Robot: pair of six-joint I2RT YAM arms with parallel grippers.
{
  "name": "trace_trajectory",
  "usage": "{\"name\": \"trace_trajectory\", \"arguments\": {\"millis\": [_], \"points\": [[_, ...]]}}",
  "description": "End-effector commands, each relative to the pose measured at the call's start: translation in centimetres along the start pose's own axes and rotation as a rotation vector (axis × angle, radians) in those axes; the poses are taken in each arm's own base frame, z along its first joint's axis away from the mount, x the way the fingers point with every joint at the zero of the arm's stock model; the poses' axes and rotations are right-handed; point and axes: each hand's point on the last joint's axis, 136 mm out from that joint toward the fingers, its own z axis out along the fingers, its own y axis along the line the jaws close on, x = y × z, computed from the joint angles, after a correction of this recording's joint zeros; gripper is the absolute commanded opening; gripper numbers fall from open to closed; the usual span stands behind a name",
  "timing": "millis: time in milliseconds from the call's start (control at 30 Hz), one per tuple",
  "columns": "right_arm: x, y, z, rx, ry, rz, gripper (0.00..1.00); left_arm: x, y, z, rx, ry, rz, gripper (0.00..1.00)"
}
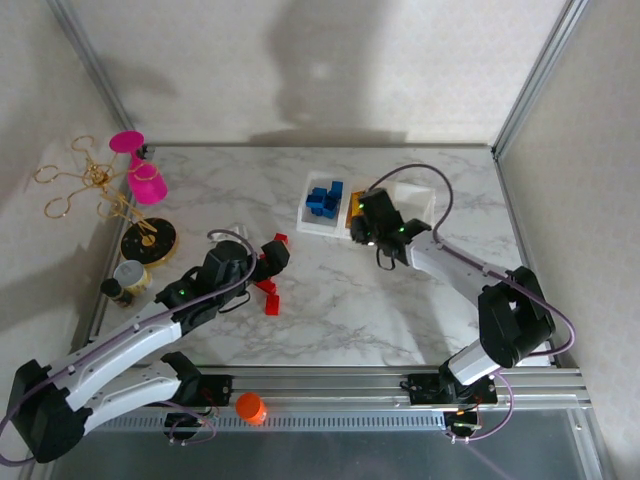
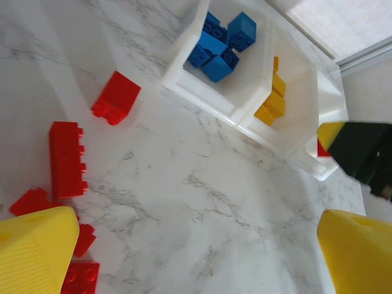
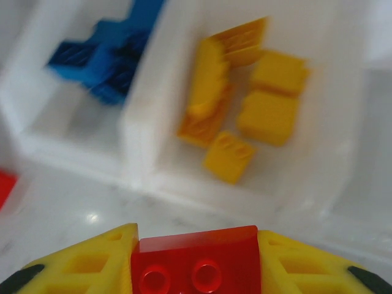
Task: Sort the legos into containers by color
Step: Place the lego in the container.
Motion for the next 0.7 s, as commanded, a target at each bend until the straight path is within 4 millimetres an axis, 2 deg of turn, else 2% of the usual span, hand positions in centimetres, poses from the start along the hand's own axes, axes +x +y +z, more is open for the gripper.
{"name": "trace_trajectory", "arguments": {"millis": [0,133,333,433,500,667], "points": [[-3.1,-3.2,0.6,0.099,-0.054,0.053,0.39,-1.3,-3.3,0.1,0.108,-0.011,0.027,1.0],[-5.4,-7.7,3.1,0.193,-0.067,0.134,0.38,-1.2,-4.3,0.9,0.132,0.001,0.04,1.0],[-7.3,-11.8,6.6,0.312,-0.074,0.153,0.38,-0.9,-5.1,1.6,0.148,0.018,0.051,1.0],[-7.4,-13.1,8.0,0.329,-0.062,0.171,0.4,-1.0,-5.1,1.8,0.143,0.013,0.054,1.0],[-7.4,-13.5,8.7,0.338,-0.055,0.175,0.45,-0.9,-5.1,2.0,0.142,0.014,0.052,1.0],[-7.9,-13.7,8.5,0.352,-0.06,0.166,0.56,-1.0,-5.3,2.1,0.146,0.017,0.052,1.0]]}}
